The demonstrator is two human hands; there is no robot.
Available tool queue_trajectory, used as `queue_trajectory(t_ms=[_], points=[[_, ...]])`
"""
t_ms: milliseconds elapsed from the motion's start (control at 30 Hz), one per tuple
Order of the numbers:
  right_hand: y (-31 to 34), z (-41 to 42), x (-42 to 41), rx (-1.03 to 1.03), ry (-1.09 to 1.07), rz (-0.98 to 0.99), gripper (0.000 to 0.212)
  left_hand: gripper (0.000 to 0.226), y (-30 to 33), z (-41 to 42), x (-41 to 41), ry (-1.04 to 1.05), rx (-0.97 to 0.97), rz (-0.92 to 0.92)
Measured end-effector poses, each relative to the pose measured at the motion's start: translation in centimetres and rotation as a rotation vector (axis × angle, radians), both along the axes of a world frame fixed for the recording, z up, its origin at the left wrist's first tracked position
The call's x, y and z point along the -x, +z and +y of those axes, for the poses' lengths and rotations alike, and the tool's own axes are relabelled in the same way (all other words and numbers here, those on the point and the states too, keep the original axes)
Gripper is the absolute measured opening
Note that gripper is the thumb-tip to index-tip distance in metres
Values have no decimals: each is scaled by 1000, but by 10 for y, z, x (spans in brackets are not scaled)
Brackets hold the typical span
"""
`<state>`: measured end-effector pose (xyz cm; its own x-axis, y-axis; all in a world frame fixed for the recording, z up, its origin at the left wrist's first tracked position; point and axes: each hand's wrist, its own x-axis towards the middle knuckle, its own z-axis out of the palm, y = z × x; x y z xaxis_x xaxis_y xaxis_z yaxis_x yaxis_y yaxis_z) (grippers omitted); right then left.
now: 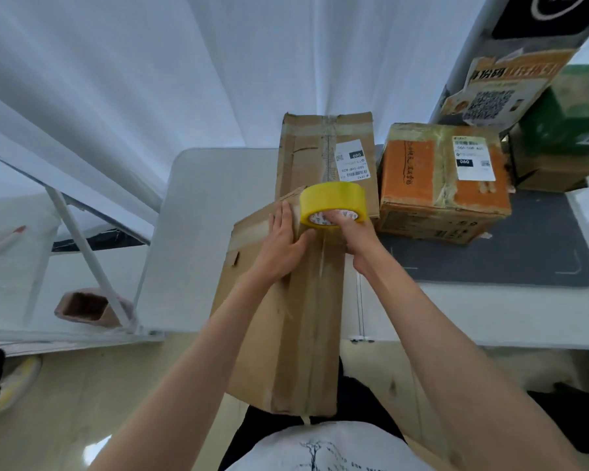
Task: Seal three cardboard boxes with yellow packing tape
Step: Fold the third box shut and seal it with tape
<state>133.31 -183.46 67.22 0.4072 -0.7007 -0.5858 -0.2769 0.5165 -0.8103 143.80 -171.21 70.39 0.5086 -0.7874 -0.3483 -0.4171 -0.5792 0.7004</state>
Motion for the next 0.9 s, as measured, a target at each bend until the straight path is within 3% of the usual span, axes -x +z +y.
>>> queue_trajectory(t_ms=[67,200,267,400,567,767,900], points=[[22,-3,-10,85,35,53,80,71,6,-1,-9,34,105,86],[48,-7,-25,321,217,217,58,56,13,6,-21,107,201,331],[54,-5,-33,395,279,298,57,51,12,10,-25,137,203,405],[61,10,-52,508,365,435,61,51,11,18,-29,221,228,299],[70,37,-67,652,365,517,63,89,10,35,-45,256,251,242],[77,46,-77,715,418,535,54,79,5,52,-67,287,242,325],[78,40,-69,719,381,418,34,73,5,57,-73,305,268,351]])
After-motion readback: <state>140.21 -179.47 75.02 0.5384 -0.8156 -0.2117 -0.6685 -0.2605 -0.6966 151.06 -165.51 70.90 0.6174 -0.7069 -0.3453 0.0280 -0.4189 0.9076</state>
